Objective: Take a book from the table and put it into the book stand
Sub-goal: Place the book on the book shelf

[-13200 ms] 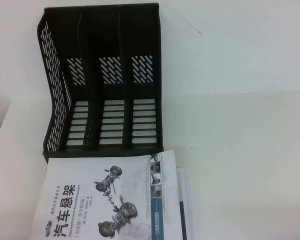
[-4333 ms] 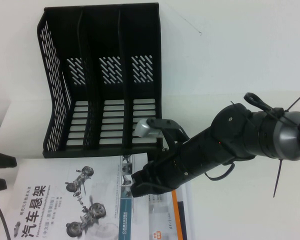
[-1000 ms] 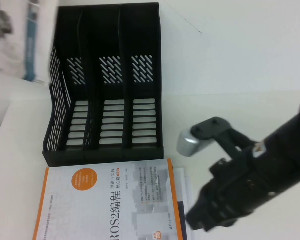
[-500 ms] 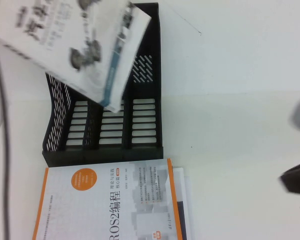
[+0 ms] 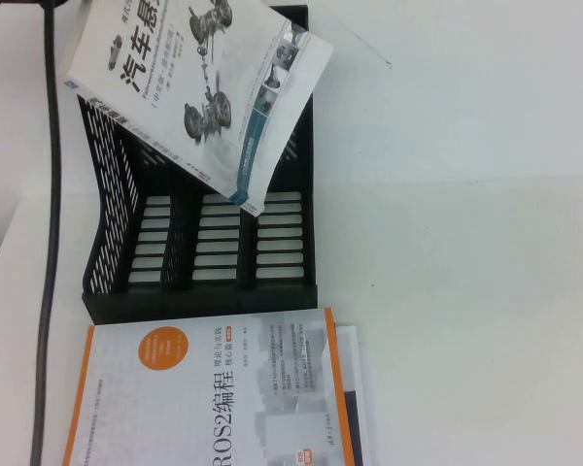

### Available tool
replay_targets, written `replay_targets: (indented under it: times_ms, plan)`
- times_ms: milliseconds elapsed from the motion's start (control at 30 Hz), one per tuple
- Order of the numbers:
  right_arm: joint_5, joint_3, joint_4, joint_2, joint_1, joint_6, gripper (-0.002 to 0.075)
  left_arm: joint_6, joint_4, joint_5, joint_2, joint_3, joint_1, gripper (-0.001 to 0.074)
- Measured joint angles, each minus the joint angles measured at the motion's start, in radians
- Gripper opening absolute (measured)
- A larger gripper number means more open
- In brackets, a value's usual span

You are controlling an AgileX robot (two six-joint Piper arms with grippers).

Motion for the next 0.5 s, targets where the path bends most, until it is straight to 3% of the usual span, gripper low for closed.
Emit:
replay_targets:
  times_ms: [500]
  plan:
    - [0.016,0.051,-0.086,-0.084,0.000,0.087,0.0004,-0.101,0.091,-0.013,-0.029,0.000,-0.002,0.0118]
